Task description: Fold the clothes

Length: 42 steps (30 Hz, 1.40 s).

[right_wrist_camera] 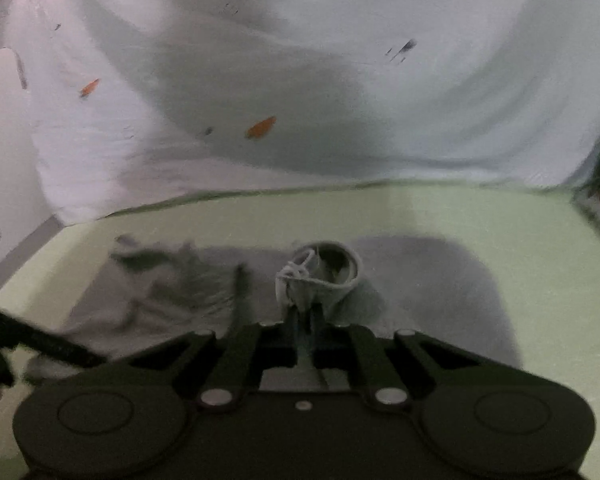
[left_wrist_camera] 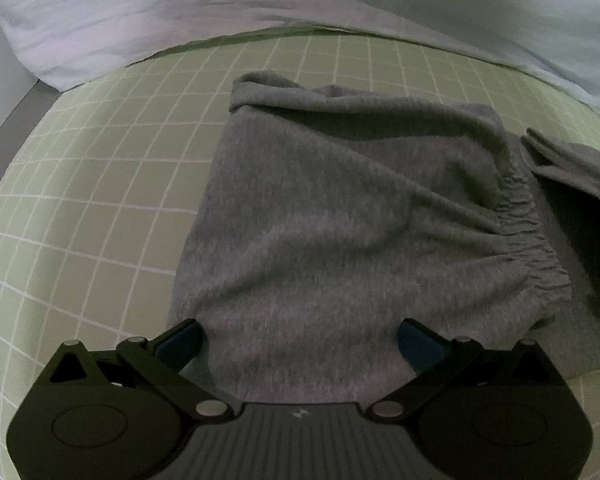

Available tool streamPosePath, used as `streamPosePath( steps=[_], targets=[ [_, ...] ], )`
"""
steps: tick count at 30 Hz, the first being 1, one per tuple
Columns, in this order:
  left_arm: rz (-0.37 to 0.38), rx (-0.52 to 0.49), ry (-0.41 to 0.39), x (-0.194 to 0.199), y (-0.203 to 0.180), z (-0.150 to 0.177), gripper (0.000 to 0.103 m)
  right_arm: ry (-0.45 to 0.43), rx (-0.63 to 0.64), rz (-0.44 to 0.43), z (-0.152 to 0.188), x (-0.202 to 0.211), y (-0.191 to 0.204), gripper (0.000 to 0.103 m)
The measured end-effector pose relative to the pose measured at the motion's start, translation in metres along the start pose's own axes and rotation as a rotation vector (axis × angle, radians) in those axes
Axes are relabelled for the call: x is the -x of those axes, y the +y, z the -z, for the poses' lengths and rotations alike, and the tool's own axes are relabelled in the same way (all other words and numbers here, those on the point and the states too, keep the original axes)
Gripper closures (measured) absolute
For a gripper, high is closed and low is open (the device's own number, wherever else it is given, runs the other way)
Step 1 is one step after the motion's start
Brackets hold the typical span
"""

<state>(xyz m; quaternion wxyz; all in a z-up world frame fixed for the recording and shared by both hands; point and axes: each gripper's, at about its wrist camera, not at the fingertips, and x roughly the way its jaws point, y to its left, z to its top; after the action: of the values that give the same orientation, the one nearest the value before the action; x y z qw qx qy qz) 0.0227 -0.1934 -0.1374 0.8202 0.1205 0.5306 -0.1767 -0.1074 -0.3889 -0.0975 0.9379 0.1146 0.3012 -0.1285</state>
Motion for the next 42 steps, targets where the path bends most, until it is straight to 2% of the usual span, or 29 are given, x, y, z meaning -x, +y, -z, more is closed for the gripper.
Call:
streamPosePath(
  steps=[2, 5, 6, 8, 9, 11, 14, 16, 19, 22, 25, 26, 28, 30, 31, 33, 34, 35, 38, 40, 42],
  targets=[
    [0.002, 0.007, 0.004, -0.001, 0.0, 0.0, 0.0, 0.08, 0.003, -0.055, 0.01, -0.014, 0.001, 0.094],
    [-0.002, 0.004, 0.001, 0.001, -0.001, -0.001, 0.0, 0.184, -0.026, -0.041, 0.023, -0.033, 0.004, 0.084],
    [-0.003, 0.0, -0.004, 0.002, -0.002, 0.0, 0.0, 0.172, -0.029, -0.046, 0.022, -0.03, 0.005, 0.081],
    [-0.005, -0.004, -0.009, 0.004, -0.002, 0.001, 0.0, 0.095, -0.028, -0.056, 0.017, -0.015, 0.007, 0.053],
    [-0.004, -0.003, -0.007, 0.003, -0.001, 0.001, 0.0, 0.073, -0.041, -0.053, 0.014, -0.01, 0.005, 0.053],
    [-0.002, 0.001, 0.0, 0.001, -0.001, 0.002, 0.0, 0.037, -0.07, -0.034, 0.009, -0.005, 0.001, 0.058],
    [-0.003, -0.003, -0.001, 0.001, -0.001, 0.002, 0.0, 0.041, -0.043, 0.07, 0.009, -0.012, -0.003, 0.075],
    [-0.002, -0.004, -0.003, 0.001, -0.002, 0.001, 0.0, 0.055, -0.059, 0.109, 0.008, -0.02, -0.009, 0.078],
    [0.001, -0.003, -0.002, 0.001, -0.002, 0.0, 0.0, 0.041, -0.122, 0.145, 0.004, -0.032, -0.018, 0.078],
    [0.003, -0.005, 0.002, 0.0, -0.001, 0.0, 0.0, 0.074, -0.102, 0.135, 0.002, -0.052, -0.02, 0.078],
    [-0.001, -0.015, 0.003, 0.0, -0.002, 0.0, 0.0, 0.157, -0.027, 0.064, 0.013, -0.063, -0.008, 0.077],
    [-0.003, -0.021, 0.001, 0.0, -0.003, 0.0, 0.0, 0.172, 0.007, 0.043, 0.018, -0.062, 0.0, 0.071],
    [-0.007, -0.029, 0.003, 0.0, -0.004, 0.0, 0.0, 0.176, 0.095, 0.049, 0.026, -0.055, 0.015, 0.064],
    [-0.011, -0.036, 0.009, -0.002, -0.005, 0.0, 0.0, 0.189, 0.155, 0.054, 0.03, -0.047, 0.025, 0.064],
    [-0.014, -0.041, 0.012, -0.003, -0.005, 0.0, 0.0, 0.2, 0.143, 0.043, 0.029, -0.044, 0.021, 0.064],
    [-0.021, -0.056, 0.018, -0.005, -0.007, 0.001, 0.0, 0.219, 0.048, 0.009, 0.019, -0.037, 0.006, 0.053],
    [-0.027, -0.065, 0.021, -0.005, -0.008, 0.001, 0.0, 0.205, -0.004, 0.003, 0.016, -0.032, -0.003, 0.038],
    [-0.032, -0.075, 0.023, -0.006, -0.01, 0.001, 0.0, 0.165, -0.059, 0.021, 0.013, -0.023, -0.014, 0.026],
    [-0.045, -0.096, 0.037, -0.009, -0.013, 0.001, 0.0, 0.055, -0.179, 0.149, 0.006, -0.007, -0.049, 0.003],
    [-0.052, -0.105, 0.038, -0.01, -0.015, 0.0, 0.0, 0.039, -0.238, 0.245, 0.004, -0.008, -0.073, 0.003],
    [-0.057, -0.116, 0.041, -0.011, -0.016, -0.001, 0.0, 0.081, -0.268, 0.317, 0.007, -0.021, -0.094, 0.003]
  ],
)
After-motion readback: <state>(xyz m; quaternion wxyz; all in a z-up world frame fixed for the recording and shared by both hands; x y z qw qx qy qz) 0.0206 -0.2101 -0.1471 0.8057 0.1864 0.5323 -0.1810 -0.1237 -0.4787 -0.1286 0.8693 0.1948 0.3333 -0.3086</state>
